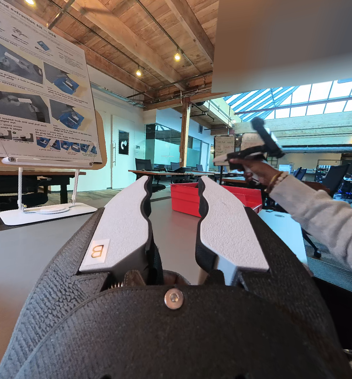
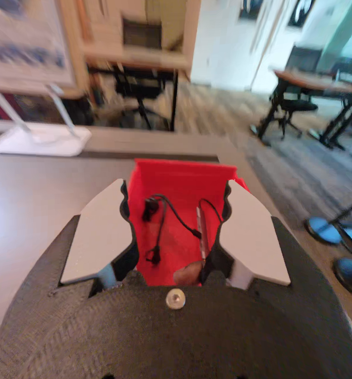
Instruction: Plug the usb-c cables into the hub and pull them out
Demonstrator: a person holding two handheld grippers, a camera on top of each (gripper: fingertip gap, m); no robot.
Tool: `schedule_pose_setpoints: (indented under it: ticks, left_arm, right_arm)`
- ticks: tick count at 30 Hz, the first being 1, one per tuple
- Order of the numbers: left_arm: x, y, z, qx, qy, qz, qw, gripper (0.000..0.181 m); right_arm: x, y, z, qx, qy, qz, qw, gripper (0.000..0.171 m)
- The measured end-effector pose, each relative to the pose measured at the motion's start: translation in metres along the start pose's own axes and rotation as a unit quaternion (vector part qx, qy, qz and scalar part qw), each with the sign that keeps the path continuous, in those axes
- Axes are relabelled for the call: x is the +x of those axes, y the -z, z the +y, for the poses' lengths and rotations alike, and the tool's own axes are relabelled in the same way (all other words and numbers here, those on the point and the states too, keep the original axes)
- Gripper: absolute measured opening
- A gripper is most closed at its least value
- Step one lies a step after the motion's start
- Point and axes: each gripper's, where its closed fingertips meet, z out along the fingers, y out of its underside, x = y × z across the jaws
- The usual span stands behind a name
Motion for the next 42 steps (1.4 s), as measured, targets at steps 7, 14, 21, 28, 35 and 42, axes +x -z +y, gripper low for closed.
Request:
schedule_pose_setpoints:
  ticks: [7,14,21,28,35,42]
  left_arm:
    - [0.019,0.000,-0.009,-0.051,0.064,0.064,0.995,0.048]
    - [-0.006,0.022,-0.076,-0.208,0.011,0.115,0.971,0.051]
    - [-0.220,0.070,-0.088,-0.554,-0.108,-0.097,0.820,0.055]
    - [-0.330,0.143,-0.011,-0.787,0.054,-0.136,0.599,0.061]
    - [-0.337,0.178,0.007,-0.873,0.047,0.024,0.485,0.053]
    - [-0.337,0.204,0.007,-0.906,-0.081,0.148,0.388,0.043]
  right_arm:
    - [-0.126,0.106,-0.033,0.238,-0.074,-0.216,0.944,0.093]
    - [-0.177,0.105,0.010,0.340,-0.111,-0.233,0.904,0.077]
    - [-0.202,0.109,0.016,0.328,-0.065,-0.268,0.904,0.076]
    - [-0.202,0.106,0.020,0.320,-0.084,-0.287,0.899,0.073]
    - [-0.204,0.099,0.025,0.302,-0.090,-0.300,0.900,0.070]
    - [-0.199,0.093,0.027,0.294,-0.104,-0.294,0.903,0.066]
